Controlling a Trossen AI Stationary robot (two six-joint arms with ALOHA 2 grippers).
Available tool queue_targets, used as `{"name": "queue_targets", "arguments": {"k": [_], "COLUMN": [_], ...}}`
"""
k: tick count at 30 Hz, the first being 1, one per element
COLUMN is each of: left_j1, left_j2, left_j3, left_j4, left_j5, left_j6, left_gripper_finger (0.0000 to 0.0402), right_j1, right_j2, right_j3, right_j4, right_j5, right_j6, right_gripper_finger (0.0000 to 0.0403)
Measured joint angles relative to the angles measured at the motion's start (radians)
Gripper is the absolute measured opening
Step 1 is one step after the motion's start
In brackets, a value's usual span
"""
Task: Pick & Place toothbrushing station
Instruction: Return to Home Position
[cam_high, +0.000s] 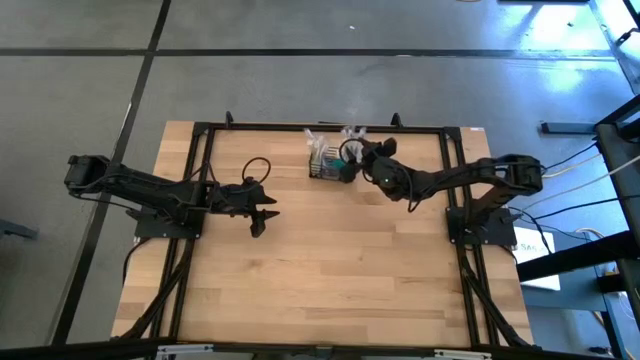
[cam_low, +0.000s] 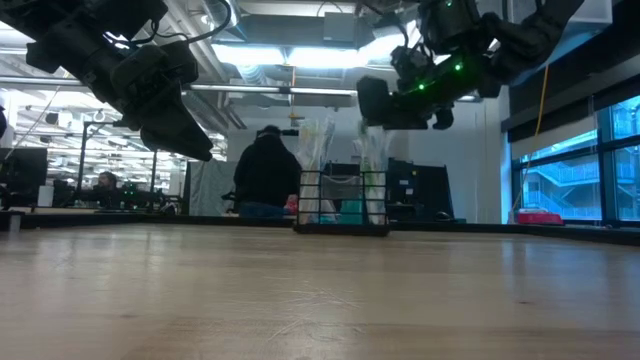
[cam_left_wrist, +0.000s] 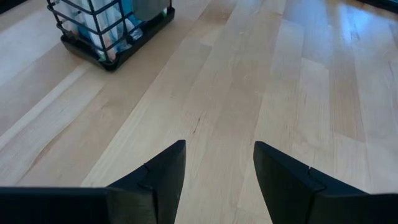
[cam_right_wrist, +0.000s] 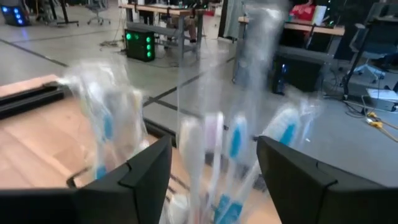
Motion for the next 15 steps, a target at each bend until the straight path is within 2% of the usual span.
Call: {"name": "queue_targets", "arguments": {"k": [8,15], "left_j1": [0.000,0.000], "left_j2": [0.000,0.000], "left_j3": [0.000,0.000], "left_j4": [0.000,0.000], "left_j5": [0.000,0.000], "left_j6": [0.000,0.000], "left_gripper_finger": [0.0184,0.0184], "right_j1": [0.005,0.005], "right_j2": [-0.015,-0.031], "right_j3": [0.000,0.000], "right_j4": [0.000,0.000], "right_j5": [0.008,0.056], "right_j6": [-0.023,-0.054], "right_gripper_finger": [0.0232,0.0226]}}
